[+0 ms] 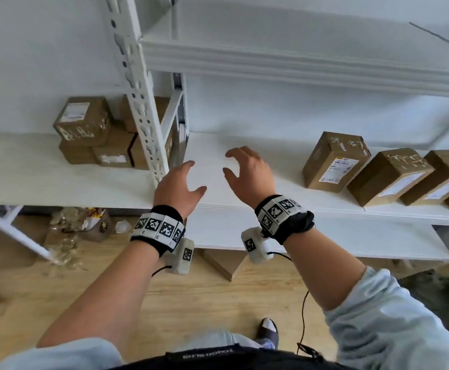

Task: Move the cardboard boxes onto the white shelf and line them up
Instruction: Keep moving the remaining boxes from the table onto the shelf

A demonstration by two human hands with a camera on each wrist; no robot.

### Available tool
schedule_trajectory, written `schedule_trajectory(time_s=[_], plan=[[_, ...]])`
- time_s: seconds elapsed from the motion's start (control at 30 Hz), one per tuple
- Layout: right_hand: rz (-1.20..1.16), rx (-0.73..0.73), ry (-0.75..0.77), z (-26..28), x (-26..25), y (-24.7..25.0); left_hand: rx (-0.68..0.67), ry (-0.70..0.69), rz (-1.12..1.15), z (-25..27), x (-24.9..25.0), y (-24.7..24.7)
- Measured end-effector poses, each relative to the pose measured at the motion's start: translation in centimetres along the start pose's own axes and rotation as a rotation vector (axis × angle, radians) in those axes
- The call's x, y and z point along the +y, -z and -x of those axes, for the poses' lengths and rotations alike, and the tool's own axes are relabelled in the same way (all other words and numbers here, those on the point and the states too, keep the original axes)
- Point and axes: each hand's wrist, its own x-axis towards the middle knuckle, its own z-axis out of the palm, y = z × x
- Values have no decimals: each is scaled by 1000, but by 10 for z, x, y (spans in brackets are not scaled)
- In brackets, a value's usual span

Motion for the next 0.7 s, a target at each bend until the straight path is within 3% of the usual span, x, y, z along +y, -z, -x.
schedule_trajectory(time_s=[0.3, 0.7], plan=[[-25, -101, 98, 10, -128, -59, 85, 69, -70, 44, -102, 85], [-37, -214, 254, -50, -197, -124, 207, 177, -191, 8, -185, 132]])
